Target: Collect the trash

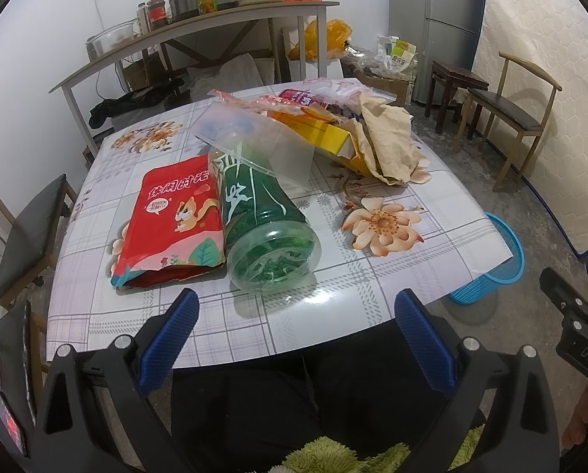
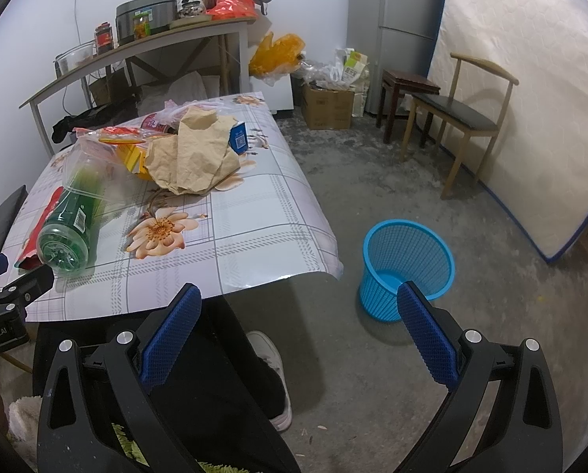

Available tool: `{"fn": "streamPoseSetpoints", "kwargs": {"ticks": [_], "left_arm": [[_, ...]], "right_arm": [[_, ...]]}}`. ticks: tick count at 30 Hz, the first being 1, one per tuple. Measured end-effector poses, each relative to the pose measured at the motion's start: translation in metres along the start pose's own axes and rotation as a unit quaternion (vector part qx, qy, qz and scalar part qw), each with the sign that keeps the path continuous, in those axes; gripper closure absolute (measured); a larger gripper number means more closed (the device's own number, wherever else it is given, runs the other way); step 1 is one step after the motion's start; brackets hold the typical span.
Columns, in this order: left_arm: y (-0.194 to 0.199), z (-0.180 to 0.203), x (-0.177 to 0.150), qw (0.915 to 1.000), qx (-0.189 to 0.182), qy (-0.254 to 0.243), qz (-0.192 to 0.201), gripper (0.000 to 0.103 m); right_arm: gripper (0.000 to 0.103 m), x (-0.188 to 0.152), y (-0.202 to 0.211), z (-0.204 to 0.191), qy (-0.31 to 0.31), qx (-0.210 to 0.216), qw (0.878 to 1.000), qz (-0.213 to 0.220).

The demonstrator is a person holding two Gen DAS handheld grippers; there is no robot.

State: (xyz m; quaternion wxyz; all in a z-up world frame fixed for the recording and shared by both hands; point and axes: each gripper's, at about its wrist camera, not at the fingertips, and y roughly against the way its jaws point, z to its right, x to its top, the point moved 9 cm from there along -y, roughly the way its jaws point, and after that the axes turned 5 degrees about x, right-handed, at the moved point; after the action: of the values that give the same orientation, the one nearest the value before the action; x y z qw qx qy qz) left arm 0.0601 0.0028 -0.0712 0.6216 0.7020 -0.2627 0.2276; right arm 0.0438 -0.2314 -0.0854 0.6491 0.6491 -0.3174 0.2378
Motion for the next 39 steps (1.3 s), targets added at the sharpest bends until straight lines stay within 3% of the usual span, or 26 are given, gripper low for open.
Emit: {"fn": "streamPoseSetpoints", "kwargs": {"ticks": [33, 39], "left_arm": [[-0.002, -0.003, -0.004, 1.0000, 0.001, 0.000, -0.003, 0.006], [-0.005, -0.021, -0.008, 0.9999, 0.007, 0.012, 0.002, 0.006]], "right_arm": [[0.008, 0.001, 0.000, -0.002, -0.001, 0.001, 1.000, -0.001], [0.008, 0.004, -0.008, -0.021, 0.006, 0.010, 1.000, -0.003]]}}
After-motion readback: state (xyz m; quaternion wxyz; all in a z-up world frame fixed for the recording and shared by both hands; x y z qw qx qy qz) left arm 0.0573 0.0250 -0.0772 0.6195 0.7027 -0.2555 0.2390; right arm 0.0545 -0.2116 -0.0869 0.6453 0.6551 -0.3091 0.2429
